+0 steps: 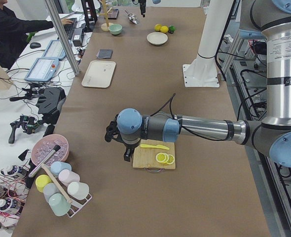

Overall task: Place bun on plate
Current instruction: 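Lower the right gripper to the rim of the white plate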

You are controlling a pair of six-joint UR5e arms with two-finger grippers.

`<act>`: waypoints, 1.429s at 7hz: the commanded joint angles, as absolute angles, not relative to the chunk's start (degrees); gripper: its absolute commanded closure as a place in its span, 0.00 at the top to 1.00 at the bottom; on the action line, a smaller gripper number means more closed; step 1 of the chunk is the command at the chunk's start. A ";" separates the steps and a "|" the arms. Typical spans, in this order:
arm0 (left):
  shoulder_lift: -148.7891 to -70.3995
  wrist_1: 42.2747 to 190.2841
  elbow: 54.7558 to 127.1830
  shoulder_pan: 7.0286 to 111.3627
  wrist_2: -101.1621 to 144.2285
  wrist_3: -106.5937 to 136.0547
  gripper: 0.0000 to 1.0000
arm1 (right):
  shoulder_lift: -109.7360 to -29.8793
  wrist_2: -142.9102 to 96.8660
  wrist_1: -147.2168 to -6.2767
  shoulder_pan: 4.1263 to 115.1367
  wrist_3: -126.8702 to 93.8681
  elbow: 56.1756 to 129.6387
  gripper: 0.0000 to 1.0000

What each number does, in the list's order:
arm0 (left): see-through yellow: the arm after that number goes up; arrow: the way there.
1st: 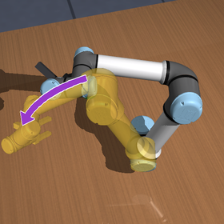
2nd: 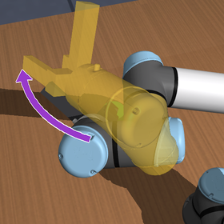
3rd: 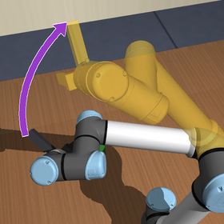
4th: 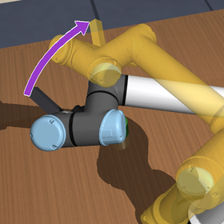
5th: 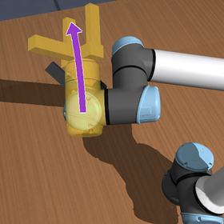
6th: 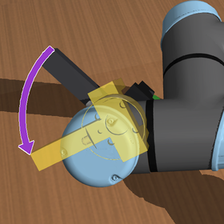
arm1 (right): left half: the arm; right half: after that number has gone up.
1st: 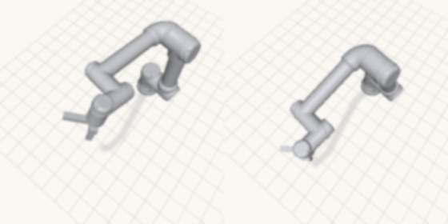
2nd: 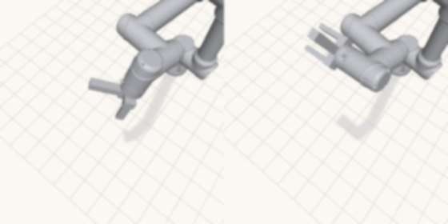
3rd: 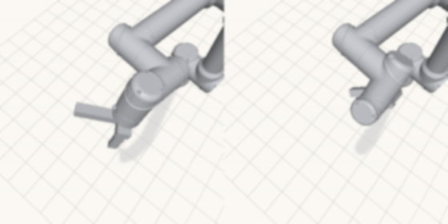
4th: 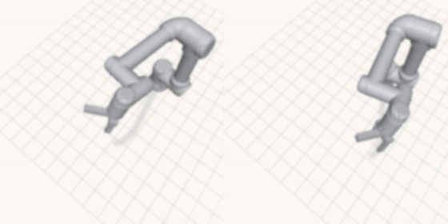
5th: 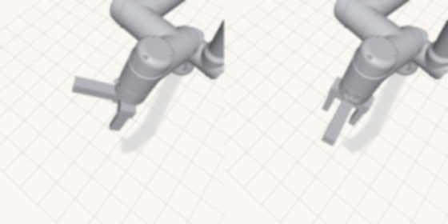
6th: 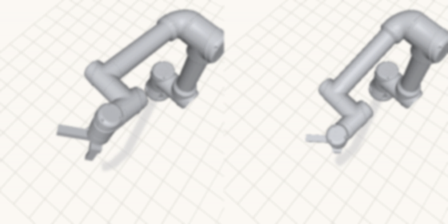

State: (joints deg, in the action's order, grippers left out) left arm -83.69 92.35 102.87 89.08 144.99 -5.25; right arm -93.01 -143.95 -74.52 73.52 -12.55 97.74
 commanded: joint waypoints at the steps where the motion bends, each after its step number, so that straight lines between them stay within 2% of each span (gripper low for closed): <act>1: -83.59 98.24 104.50 86.50 142.73 1.58 0.98 | -95.18 -143.35 -66.38 67.62 -22.29 98.00 0.93; 3: -84.02 100.44 104.59 84.47 142.82 5.96 0.98 | -95.18 -141.69 -64.69 62.51 -22.67 97.91 0.93; 4: -84.02 100.81 104.68 83.59 142.82 7.02 0.98 | -95.27 -140.03 -64.69 61.62 -22.85 97.82 0.98; 5: -84.02 100.90 104.68 81.67 142.82 7.64 0.98 | -95.27 -139.66 -64.69 60.83 -23.46 97.21 1.00; 7: -83.50 108.49 103.81 79.64 142.04 13.24 0.98 | -95.19 -138.35 -64.60 57.41 -23.47 96.51 0.99; 10: -83.50 110.04 103.01 77.52 141.94 17.14 0.98 | -95.10 -135.79 -64.60 52.48 -23.38 94.66 0.66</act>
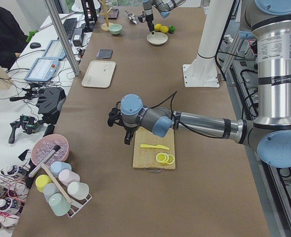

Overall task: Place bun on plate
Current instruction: 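Lower the right gripper to the rim of the white plate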

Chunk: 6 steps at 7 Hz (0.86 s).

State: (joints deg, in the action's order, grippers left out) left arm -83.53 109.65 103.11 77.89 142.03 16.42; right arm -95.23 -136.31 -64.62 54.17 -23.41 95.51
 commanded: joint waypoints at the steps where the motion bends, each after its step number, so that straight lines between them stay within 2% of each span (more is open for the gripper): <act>1: -83.50 110.04 103.01 77.52 141.94 17.14 0.98 | -95.18 -135.97 -64.60 52.38 -23.12 94.66 0.46; 2: -83.50 110.04 103.01 77.52 141.94 17.14 0.98 | -95.19 -135.97 -64.51 52.47 -22.85 94.57 0.05; 3: -83.41 110.04 103.01 77.52 141.94 17.23 0.98 | -95.01 -136.31 -64.60 52.47 -22.76 95.18 0.00; 6: -83.32 110.04 103.36 77.52 142.03 18.27 0.98 | -94.48 -137.89 -64.69 52.91 -23.73 96.93 0.00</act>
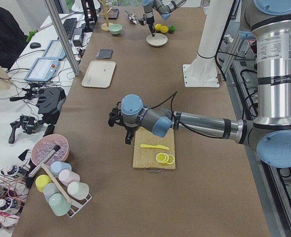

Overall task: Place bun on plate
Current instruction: 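Lower the right gripper to the rim of the white plate, then slide the white plate toward center with right gripper while left reaches the bun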

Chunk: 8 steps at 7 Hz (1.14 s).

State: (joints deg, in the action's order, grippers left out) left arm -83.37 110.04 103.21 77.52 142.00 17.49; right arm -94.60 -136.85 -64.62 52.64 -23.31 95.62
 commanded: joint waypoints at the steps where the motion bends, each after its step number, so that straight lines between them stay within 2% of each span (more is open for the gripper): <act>1: -84.02 110.13 103.36 76.48 141.51 23.76 0.97 | -92.13 -138.77 -64.69 52.82 -28.26 97.20 0.00; 3: -83.94 116.16 103.45 70.52 134.24 33.70 0.97 | -83.27 -140.27 -64.69 52.39 -43.09 97.29 0.00; 5: -83.50 122.57 103.54 65.33 132.21 42.76 0.97 | -74.14 -140.19 -64.69 47.05 -56.10 96.42 0.00; 8: -81.91 125.94 105.73 55.05 125.52 49.21 0.97 | -63.31 -136.61 -60.57 39.58 -68.07 90.19 0.00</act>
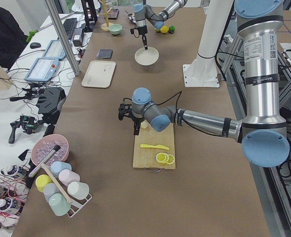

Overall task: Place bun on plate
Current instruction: 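Slide the white plate toward center with right gripper while left reaches the bun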

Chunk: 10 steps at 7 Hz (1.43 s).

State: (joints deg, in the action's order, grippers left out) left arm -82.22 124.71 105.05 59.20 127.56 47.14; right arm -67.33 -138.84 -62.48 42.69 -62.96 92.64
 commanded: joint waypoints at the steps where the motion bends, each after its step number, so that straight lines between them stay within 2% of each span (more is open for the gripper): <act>1: -81.74 126.90 105.73 51.71 124.20 50.09 0.97 | -60.06 -133.28 -60.64 37.11 -71.42 88.78 0.00; 3: -81.74 128.40 105.38 43.63 117.62 53.07 0.97 | -56.45 -131.32 -60.56 35.43 -73.12 85.98 0.00; 6: -82.53 128.32 104.50 43.59 117.51 44.43 0.92 | -53.88 -128.68 -56.46 33.50 -75.23 81.23 0.00; 10: -86.57 127.88 100.64 44.38 113.65 34.14 0.90 | -53.61 -127.27 -55.55 31.47 -78.05 81.21 0.00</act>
State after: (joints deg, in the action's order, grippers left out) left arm -85.74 127.99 101.68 44.08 114.89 37.34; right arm -53.65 -127.65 -55.62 31.92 -77.90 81.24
